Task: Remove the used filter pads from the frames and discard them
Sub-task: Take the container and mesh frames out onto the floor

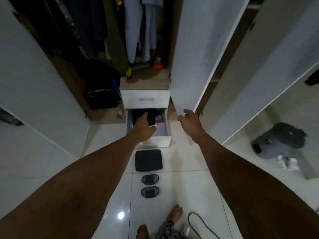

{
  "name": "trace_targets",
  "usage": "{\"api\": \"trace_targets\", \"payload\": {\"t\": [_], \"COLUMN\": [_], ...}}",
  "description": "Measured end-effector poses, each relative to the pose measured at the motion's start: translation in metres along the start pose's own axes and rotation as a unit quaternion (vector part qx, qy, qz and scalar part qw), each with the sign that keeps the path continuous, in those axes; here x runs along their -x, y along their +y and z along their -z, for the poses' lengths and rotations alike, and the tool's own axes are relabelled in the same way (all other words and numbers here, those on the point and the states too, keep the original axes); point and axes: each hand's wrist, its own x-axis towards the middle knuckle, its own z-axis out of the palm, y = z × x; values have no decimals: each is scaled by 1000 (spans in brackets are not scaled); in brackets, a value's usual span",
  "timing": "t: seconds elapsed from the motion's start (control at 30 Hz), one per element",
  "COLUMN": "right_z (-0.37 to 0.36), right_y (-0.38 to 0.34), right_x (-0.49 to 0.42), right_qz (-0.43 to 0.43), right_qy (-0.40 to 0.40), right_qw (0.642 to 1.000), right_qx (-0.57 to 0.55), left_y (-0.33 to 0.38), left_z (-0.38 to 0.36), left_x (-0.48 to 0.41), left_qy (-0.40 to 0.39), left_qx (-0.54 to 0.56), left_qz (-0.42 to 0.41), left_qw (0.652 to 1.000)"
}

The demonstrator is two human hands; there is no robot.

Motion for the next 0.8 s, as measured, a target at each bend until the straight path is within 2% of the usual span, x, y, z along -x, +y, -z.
{"api": "trace_targets", "payload": {"t": [0.13, 0.23, 0.4, 0.6, 0.8], "right_z": [47, 87, 155, 251, 321], "right_y": [-14, -9, 11, 17, 1], "right_x": [8, 10, -6, -36, -72], "right_qz": [5, 5, -2, 13, 37], "right_qy": [29, 55, 77, 80, 67], "right_qw": [999, 997, 996, 994, 995], "right_qx": [-42, -49, -55, -70, -64], "left_y": [55, 101, 166, 250, 338], "left_z": [-4, -22, -71, -138, -159], "left_x": [-4, -1, -2, -39, -62], "left_qy": [19, 16, -15, -18, 2], "left_qx": [2, -2, -6, -27, -27], "left_qz": [-37, -34, -50, -85, -127], "left_qw": [999, 999, 999, 996, 992]}}
